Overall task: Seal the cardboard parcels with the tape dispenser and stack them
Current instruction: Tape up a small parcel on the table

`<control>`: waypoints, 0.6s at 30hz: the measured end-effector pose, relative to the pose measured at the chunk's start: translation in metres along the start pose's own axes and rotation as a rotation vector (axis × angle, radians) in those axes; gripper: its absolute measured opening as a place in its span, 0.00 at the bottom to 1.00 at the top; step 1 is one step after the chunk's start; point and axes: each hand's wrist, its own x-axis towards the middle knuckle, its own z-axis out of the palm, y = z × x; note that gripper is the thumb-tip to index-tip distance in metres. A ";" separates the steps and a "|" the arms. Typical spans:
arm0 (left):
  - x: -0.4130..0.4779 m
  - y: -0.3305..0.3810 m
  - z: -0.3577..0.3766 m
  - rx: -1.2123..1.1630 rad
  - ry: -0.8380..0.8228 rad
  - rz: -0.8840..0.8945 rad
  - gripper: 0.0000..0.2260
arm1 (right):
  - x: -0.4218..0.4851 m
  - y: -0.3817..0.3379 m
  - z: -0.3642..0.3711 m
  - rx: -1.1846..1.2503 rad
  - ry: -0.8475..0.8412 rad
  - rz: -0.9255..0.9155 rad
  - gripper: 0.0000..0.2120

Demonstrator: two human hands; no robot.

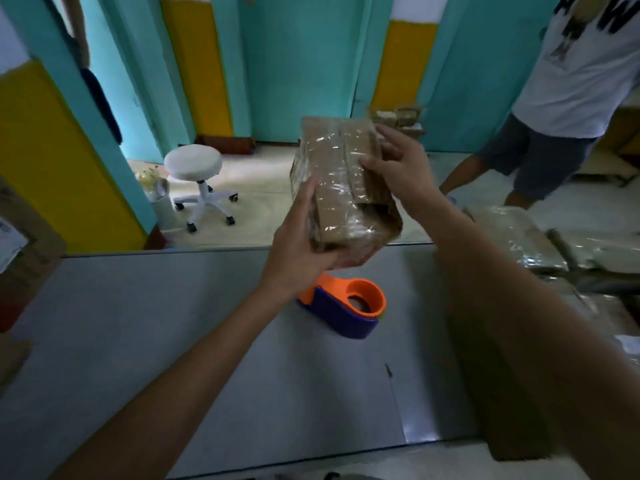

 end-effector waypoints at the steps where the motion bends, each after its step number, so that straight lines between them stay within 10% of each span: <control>1: 0.007 0.008 0.019 -0.011 -0.026 0.023 0.49 | 0.000 0.004 -0.023 -0.084 0.041 -0.018 0.25; 13: 0.019 0.000 0.187 -0.062 -0.309 -0.079 0.49 | -0.025 0.105 -0.136 -0.820 -0.045 0.173 0.24; 18: 0.009 -0.036 0.208 0.260 -0.412 -0.157 0.49 | -0.029 0.158 -0.130 -1.258 -0.248 0.122 0.28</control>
